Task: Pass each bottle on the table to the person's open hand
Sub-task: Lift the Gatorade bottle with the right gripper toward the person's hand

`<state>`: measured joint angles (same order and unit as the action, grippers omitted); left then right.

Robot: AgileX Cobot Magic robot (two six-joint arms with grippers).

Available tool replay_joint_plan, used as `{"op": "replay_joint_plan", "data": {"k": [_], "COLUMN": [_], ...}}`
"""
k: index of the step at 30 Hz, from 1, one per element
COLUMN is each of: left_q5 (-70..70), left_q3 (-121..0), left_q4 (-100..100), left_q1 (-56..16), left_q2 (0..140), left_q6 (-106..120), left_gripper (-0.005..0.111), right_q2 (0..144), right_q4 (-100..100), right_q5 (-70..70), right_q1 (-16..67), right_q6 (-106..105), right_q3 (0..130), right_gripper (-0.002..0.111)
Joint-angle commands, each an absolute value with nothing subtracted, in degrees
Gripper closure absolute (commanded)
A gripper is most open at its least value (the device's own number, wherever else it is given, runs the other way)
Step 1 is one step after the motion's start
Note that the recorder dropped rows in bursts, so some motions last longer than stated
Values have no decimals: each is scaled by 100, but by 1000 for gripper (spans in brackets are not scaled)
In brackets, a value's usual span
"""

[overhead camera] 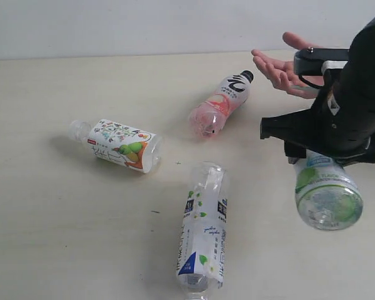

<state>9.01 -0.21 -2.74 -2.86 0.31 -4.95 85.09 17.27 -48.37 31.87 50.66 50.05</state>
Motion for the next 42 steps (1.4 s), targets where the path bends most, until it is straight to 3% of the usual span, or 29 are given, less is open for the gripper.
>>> {"op": "replay_joint_plan", "data": {"k": [1,13,24,42], "left_q5": [874,874,874,874], "left_q3": [0,0,0,0], "left_q4": [-300,-300,-300,-300], "left_q1": [-262,-262,-262,-262], "left_q2": [0,0,0,0], "left_q6": [-468,-468,-468,-468], "left_gripper": [101,101,101,101], "right_q2": [8122,6891,6216,8743], "right_q4": [1470,1446,2472,3020], "right_q5": [-5390,-6450,-5823,-3748], "right_q1": [3170,3170,3170,2454], "right_q6": [4330,3143,3381,3601], "right_q3": [5026,5052,6026,6282], "right_gripper": [108,108,108,108]}}
